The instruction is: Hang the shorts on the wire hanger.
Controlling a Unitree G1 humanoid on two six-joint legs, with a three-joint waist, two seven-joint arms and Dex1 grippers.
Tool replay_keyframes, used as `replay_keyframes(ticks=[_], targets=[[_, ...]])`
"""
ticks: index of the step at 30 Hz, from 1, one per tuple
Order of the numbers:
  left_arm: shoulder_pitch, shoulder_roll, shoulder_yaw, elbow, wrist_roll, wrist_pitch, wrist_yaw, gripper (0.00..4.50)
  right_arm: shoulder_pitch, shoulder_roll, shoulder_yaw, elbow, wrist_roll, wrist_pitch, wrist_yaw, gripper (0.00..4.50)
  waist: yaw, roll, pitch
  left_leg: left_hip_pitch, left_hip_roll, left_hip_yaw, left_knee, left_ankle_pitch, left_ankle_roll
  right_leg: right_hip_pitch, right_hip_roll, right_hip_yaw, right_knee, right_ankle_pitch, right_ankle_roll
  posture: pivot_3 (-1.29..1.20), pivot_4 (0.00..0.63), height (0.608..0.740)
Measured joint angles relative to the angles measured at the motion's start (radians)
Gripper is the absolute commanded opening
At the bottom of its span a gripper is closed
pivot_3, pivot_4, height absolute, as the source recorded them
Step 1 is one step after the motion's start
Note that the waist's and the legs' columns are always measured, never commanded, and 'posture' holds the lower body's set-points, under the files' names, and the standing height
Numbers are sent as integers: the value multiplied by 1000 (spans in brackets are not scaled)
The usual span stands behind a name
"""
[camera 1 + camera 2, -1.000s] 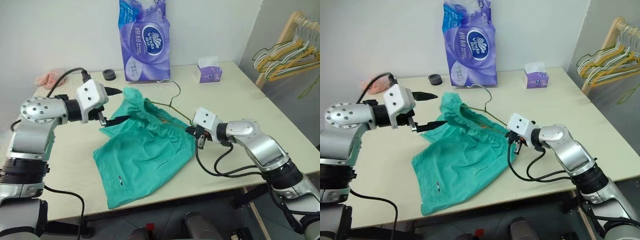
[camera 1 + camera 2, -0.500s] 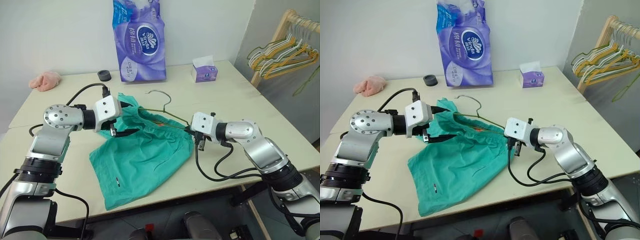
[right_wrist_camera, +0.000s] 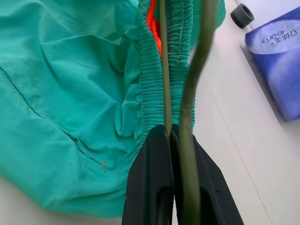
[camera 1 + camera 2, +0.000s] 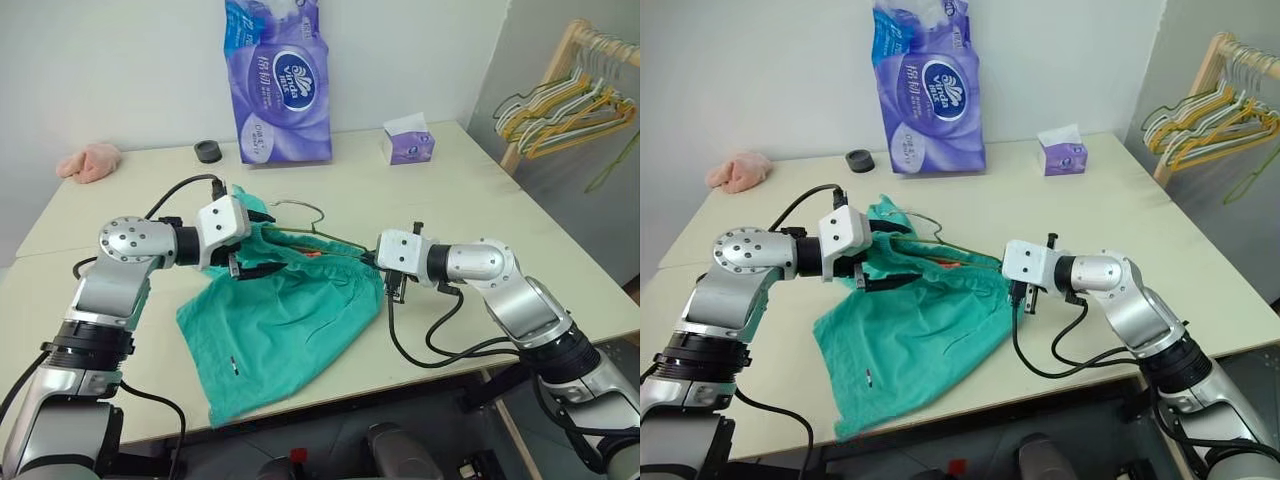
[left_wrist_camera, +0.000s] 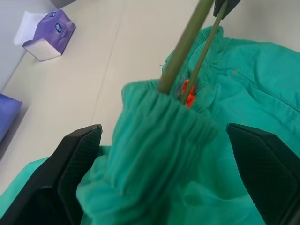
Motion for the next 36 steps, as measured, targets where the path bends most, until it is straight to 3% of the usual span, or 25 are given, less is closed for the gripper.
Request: replay_keyframes(ticks=[5, 7, 28, 35, 36], targets=[[3, -6, -7, 0, 15, 0, 1, 2709, 6, 6, -1, 0, 1, -8, 9, 0, -1, 0, 0, 0, 0, 0, 1, 0, 0, 0, 0, 0, 0, 0, 0, -262, 18, 740], [7, -6, -5, 0, 14, 5, 1, 2342, 14, 7, -1, -5, 0, -16, 12, 0, -1, 0, -1, 0, 0, 0, 1, 0, 0, 1, 0, 0, 1, 0, 0, -262, 18, 740], [67, -3, 27, -36, -14, 53, 3, 2291, 24, 18, -4, -5, -1, -44, 39, 0, 0, -2, -12, 0, 0, -1, 2, 0, 0, 1, 0, -1, 1, 0, 0, -259, 7, 740], [105, -3, 49, -131, -80, 109, 3, 4390, 25, 43, -21, -14, 19, 44, 44, 0, 0, -3, -17, 0, 0, -2, 2, 0, 0, 1, 0, -1, 1, 0, 0, -255, 7, 740], [111, -2, 50, -138, -81, 108, 4, 4458, 25, 46, -22, -17, 27, 63, 44, 0, 0, -2, -19, 0, 0, -2, 2, 0, 0, 1, 0, -1, 1, 0, 0, -255, 7, 740]])
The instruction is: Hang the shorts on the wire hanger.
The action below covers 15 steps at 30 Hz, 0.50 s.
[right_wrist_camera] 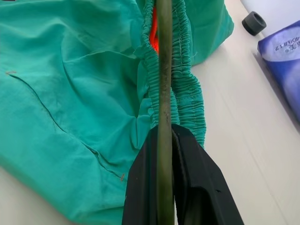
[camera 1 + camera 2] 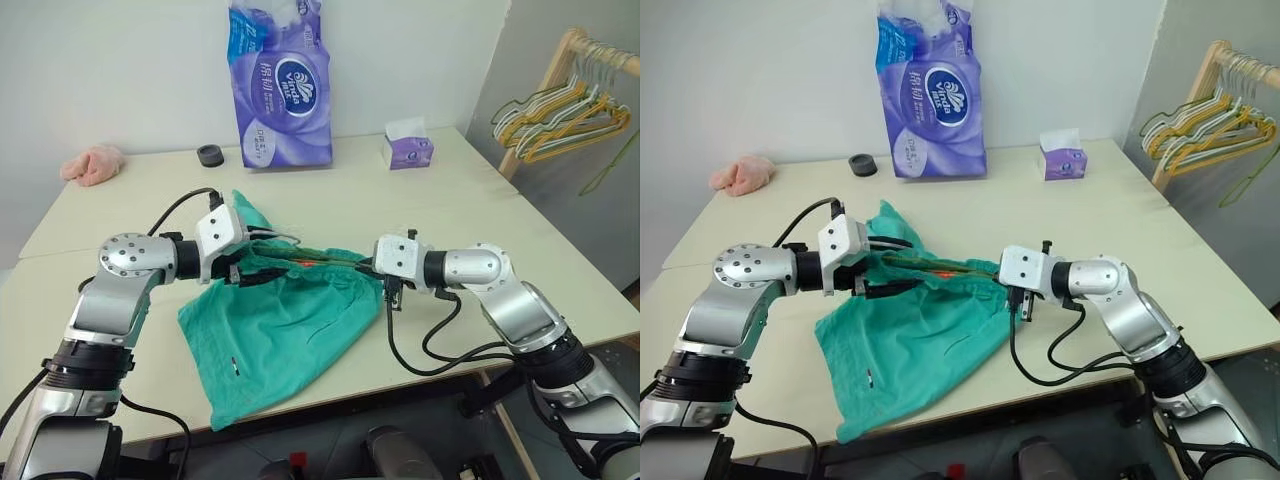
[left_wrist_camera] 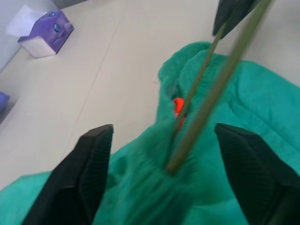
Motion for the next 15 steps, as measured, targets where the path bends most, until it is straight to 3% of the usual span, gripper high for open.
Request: replay_keyframes(ticks=[8, 15], targets=[[-17, 51, 77, 48, 28, -112, 49, 4458, 0, 15, -40, -13, 99, 245, 5, 0, 2, 0, -5, 0, 0, 0, 0, 0, 0, 1, 0, 0, -1, 0, 0, -247, 9, 740], [-109, 114, 87, 107, 18, -130, -3, 4458, 0, -11, -47, -20, 136, 288, 24, 0, 1, 1, -6, 0, -1, -1, 1, 0, 0, 1, 0, -1, -1, 0, 0, -253, 10, 740]])
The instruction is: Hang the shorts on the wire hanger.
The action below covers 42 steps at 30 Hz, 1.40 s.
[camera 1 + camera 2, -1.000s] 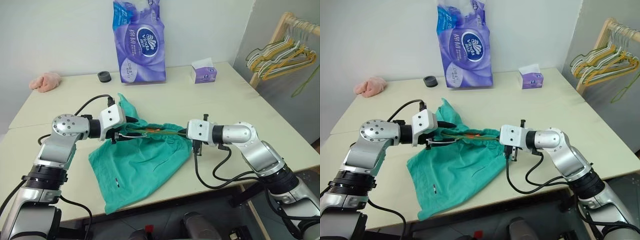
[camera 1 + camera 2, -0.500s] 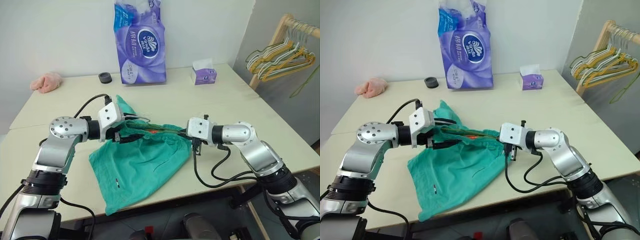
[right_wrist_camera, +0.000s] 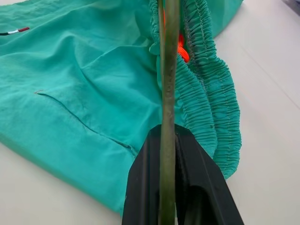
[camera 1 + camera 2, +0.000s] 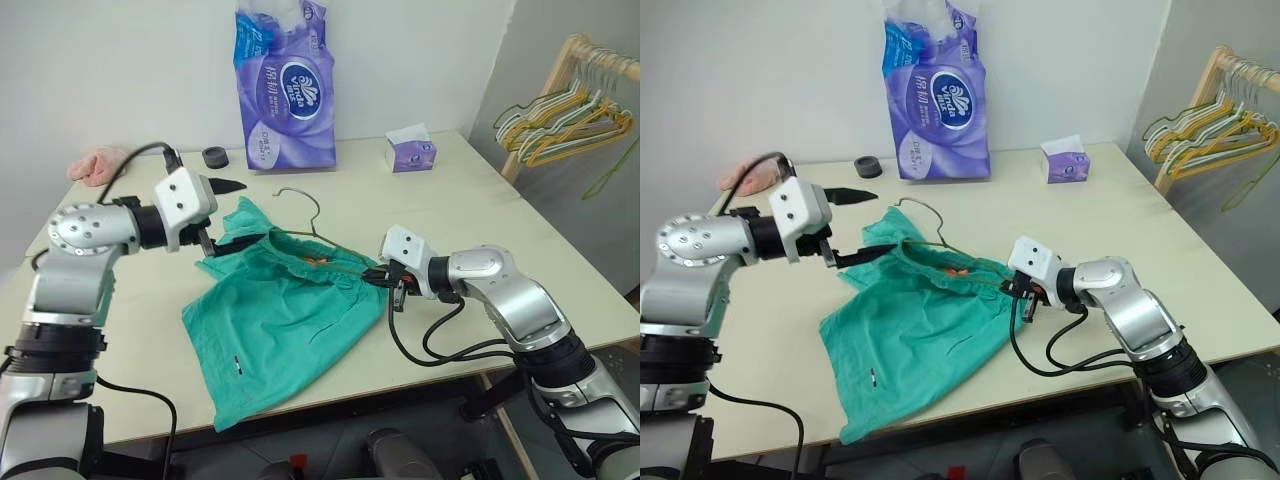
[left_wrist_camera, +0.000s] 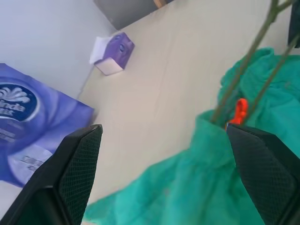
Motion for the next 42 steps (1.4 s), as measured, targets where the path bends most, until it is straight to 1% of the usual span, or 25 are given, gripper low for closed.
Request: replay_keyframes(ticks=[3, 7, 12, 15, 18, 27, 33, 36, 39, 40, 42], targets=[[13, 32, -19, 1, -23, 50, -87, 4458, 0, -28, 1, 0, -3, -28, 8, 0, -1, 0, 0, 0, 0, 0, 0, 0, 0, 0, 0, 0, 0, 0, 0, -258, 10, 740], [9, 39, -61, 27, -1, 19, -142, 4458, -3, -54, 12, -3, -8, -74, 28, 0, -1, 0, 0, 0, 0, 0, 0, 0, 0, 0, 0, 0, 0, 0, 0, -264, 11, 740], [-62, 2, -116, 137, 65, -60, -149, 4458, -9, -77, 33, -32, -13, -127, 52, 0, 1, 0, 0, -3, 0, -1, 4, 0, 0, 0, 0, -2, 0, 0, 0, -272, 12, 740], [-81, -16, -133, 174, 79, -90, -155, 4458, -9, -85, 39, -53, -25, -143, 60, 0, -1, 0, 0, -6, 0, -2, 7, 0, 0, -2, 0, -2, 0, 0, 0, -283, 15, 740], [-81, -19, -144, 175, 79, -95, -182, 4458, -9, -84, 39, -62, -30, -144, 62, 0, -3, 0, 0, -10, 0, -3, 9, 0, 0, -5, 0, -3, 1, 0, 0, -286, 16, 740], [-44, -18, -145, 156, 73, -80, -262, 4458, -9, -66, 39, -67, -30, -126, 57, 0, -10, 0, 0, -10, 0, -3, 9, 0, 0, -6, 0, -3, 2, 0, 0, -288, 12, 740], [-38, -21, -152, 155, 79, -82, -263, 4458, -10, -57, 39, -67, -30, -126, 55, 0, -10, 0, 0, -10, 0, -3, 9, 0, 0, -5, 0, -3, 2, 0, 0, -287, 12, 740], [-38, -39, -157, 158, 84, -82, -254, 4458, -10, -49, 39, -71, -25, -122, 55, 0, -10, 0, 0, -10, 0, -3, 9, 0, 0, -5, 0, -3, 2, 0, 0, -286, 14, 740], [-38, -61, -164, 158, 83, -71, -254, 3859, -11, -43, 38, -77, -16, -106, 55, 0, -11, 0, 0, -10, 0, -3, 9, 0, 0, -5, 0, -3, 2, 0, 0, -286, 14, 740], [-38, -62, -164, 158, 83, -64, -254, 3605, -11, -43, 37, -77, -11, -103, 55, 0, -11, 0, 0, -10, 0, -3, 9, 0, 0, -5, 0, -3, 2, 0, 0, -286, 14, 740], [-38, -62, -164, 158, 82, -57, -255, 2947, -11, -42, 36, -78, -7, -97, 55, 0, -12, 0, 0, -10, 0, -3, 9, 0, 0, -5, 0, -3, 2, 0, 0, -285, 15, 740]])
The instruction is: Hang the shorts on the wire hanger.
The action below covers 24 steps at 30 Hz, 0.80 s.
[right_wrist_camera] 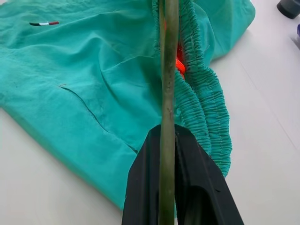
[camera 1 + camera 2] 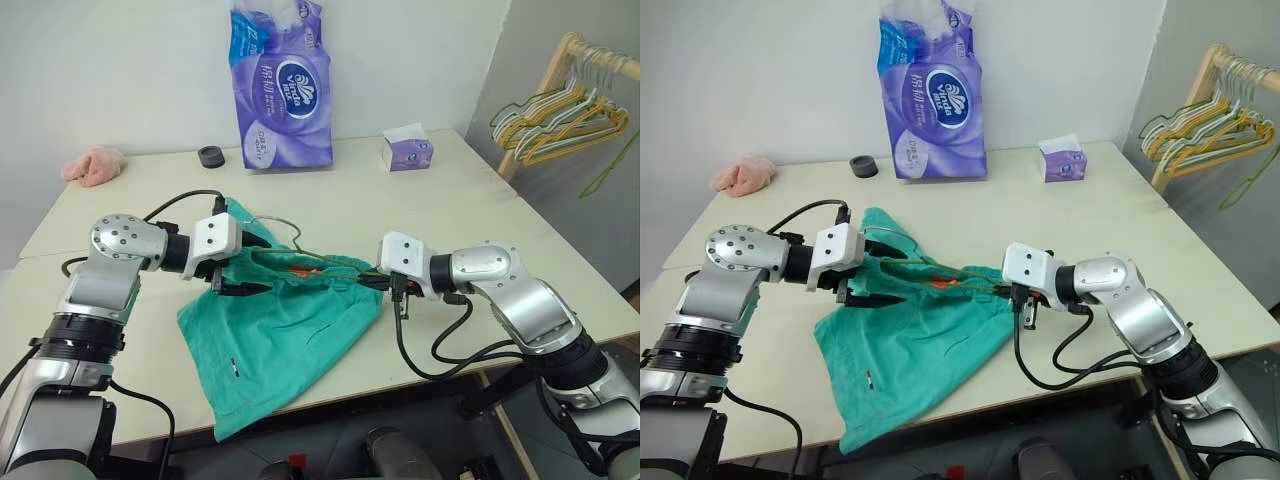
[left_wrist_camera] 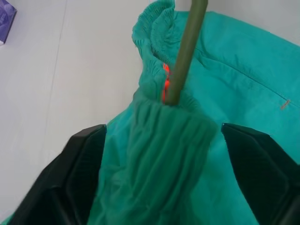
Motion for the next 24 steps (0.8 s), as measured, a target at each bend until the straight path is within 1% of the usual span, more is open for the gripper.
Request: replay_keyframes(ticks=[6, 10, 16, 19, 21, 24], targets=[[4, -3, -1, -2, 1, 9, -1, 1101, 0, 2, 0, 0, 6, 11, 1, 0, 0, 0, 0, 0, 0, 0, 0, 0, 0, 0, 0, 0, 0, 0, 0, -285, 15, 740], [23, -2, -4, -12, 0, 8, -6, 12, 0, 4, -1, 0, 6, 10, -1, 0, -1, 0, 0, 0, 0, 0, 0, 0, 0, 0, 0, 0, 0, 0, 0, -278, 11, 740], [48, 15, -5, -39, -2, 3, -7, 12, -1, -7, 0, 7, 5, -41, 29, 0, 0, 0, 0, 0, 0, 0, 0, 0, 0, 0, 0, 0, 0, 0, 0, -274, 8, 740], [52, 19, -5, -40, -1, -4, -4, 0, -3, -18, 1, 27, -4, -117, 39, 778, 1, 0, 0, 0, 0, 0, 0, 0, 0, 0, 0, 0, 0, 0, 0, -274, 8, 740], [55, 25, -5, -39, 1, -4, -1, 0, -5, -39, 2, 56, -24, -199, 52, 1450, 1, 0, 0, 0, 0, 0, 0, 0, 0, 0, 0, 0, 0, 0, 0, -267, 4, 740], [62, 41, -5, -38, 2, -5, 1, 0, -5, -87, -1, 160, -72, -300, 52, 2475, 2, 0, -1, 0, 0, 0, 0, 0, 0, 0, 0, 0, 0, 0, 0, -267, 4, 740]])
